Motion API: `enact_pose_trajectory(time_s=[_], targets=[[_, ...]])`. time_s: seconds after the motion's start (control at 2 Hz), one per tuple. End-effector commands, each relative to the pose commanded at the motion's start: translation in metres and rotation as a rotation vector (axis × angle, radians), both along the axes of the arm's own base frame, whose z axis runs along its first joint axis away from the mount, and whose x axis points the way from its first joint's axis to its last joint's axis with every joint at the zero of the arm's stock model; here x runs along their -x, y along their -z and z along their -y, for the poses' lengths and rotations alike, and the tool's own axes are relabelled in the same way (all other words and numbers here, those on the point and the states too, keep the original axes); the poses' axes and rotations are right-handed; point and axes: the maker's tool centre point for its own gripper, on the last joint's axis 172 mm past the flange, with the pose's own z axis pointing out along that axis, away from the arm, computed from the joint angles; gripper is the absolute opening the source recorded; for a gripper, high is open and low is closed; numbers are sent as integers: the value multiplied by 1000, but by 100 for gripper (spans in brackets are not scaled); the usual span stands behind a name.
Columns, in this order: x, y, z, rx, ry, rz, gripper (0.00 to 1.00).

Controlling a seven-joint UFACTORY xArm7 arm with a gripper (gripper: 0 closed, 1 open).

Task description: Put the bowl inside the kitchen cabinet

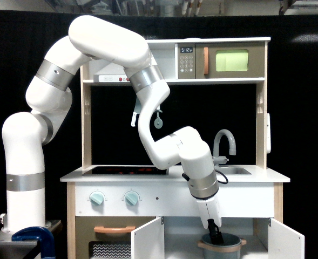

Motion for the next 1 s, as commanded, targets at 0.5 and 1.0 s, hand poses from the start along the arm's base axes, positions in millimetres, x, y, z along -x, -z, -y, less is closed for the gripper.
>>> enact_pose_trajectory(time_s=[0.5,1.0], targets=[[41,-62,67,0,0,0,100],[94,-111,128,0,0,0,100]])
